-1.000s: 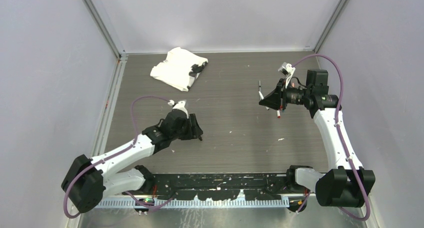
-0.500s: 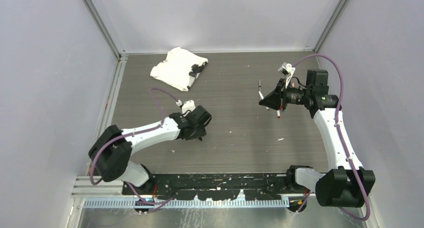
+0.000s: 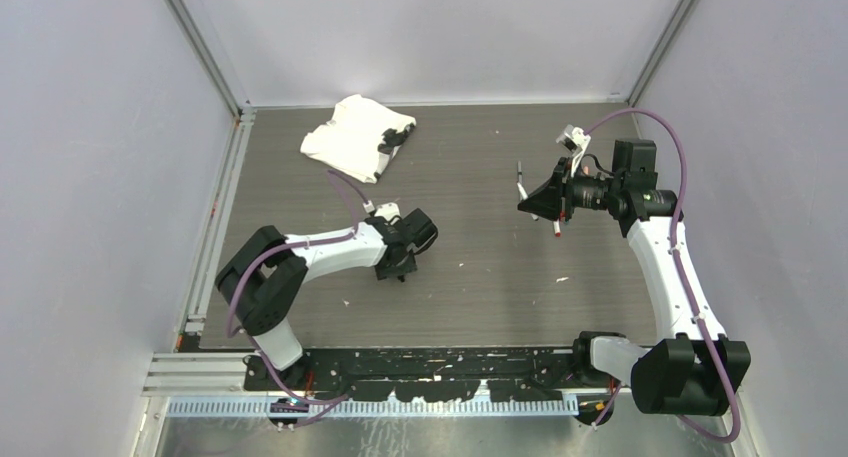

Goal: Insert the pens into the pen caps
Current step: Insert the pen cap onto the pen.

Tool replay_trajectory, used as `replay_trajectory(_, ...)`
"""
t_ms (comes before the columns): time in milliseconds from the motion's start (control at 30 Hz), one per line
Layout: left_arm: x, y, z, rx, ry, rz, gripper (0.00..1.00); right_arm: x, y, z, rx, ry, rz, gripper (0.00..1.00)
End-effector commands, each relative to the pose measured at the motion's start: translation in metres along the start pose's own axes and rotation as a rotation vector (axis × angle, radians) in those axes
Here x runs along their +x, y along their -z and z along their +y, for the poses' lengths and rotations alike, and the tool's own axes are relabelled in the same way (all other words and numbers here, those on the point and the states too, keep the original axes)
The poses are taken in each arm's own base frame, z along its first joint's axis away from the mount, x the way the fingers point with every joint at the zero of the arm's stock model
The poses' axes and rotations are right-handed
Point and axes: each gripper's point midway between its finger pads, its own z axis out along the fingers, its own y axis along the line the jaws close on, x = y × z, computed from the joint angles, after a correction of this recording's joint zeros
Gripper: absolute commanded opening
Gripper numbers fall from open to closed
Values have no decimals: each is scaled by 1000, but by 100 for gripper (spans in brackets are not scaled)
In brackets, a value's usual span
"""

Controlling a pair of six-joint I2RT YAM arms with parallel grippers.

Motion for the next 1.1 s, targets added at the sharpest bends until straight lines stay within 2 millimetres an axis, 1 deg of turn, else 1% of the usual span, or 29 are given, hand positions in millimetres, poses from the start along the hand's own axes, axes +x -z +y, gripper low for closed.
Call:
replay_trajectory(0,-8,-1,-2,-26,21,-31,44,-7,3,8,-17,40,-20,1)
replay_trajectory(267,3,-7,1,-30,25,-2,36,-7,4,9,-19,45,-19,1)
replay_trajectory(367,5,-7,0,-19,24,6,28,-7,4,9,-19,47,-20,1)
replay_trajectory(400,6,-7,-1,-12,25,8,27,-7,4,9,-20,48,-20,1)
replay_trajectory(433,7,-7,-2,-5,22,12,21,-7,4,9,-20,49,-20,1)
replay_trajectory(700,9,-6,-10,56,21,15,6,-8,4,11,-23,50,-21,1)
replay_trajectory(800,5,-3,-13,89,7,0,2,-8,4,11,-26,52,-22,1)
replay_trajectory(933,-6,10,-22,162,-48,-39,1,-7,4,13,-35,49,-23,1)
replay_trajectory(1033,-20,29,-35,282,-72,-106,1,-4,4,15,-45,53,-23,1)
replay_trajectory(1067,-28,42,-42,360,-69,-145,1,-3,3,15,-48,56,-22,1)
